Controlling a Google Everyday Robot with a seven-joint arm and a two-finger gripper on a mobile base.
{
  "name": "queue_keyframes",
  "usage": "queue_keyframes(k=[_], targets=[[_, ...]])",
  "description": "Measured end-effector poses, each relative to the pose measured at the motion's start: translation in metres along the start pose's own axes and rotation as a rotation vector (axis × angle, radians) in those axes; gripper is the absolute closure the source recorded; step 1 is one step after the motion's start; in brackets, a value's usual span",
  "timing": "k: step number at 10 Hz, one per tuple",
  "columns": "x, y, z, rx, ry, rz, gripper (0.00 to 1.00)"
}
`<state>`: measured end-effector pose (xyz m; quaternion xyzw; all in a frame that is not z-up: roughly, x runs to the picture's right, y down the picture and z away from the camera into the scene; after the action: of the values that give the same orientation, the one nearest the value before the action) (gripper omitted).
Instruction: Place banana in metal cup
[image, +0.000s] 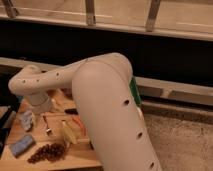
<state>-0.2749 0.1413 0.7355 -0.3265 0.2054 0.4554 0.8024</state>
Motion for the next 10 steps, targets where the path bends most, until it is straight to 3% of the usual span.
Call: queue_keyframes(k=[5, 8, 10], targets=[[0.006, -0.007, 0.009, -0.012, 0.023, 0.024, 0.2], [0.019, -0.031, 0.048, -0.074, 0.067, 0.098, 0.2], [0.021, -0.033, 0.062, -0.106, 0.096, 0.114, 0.2]])
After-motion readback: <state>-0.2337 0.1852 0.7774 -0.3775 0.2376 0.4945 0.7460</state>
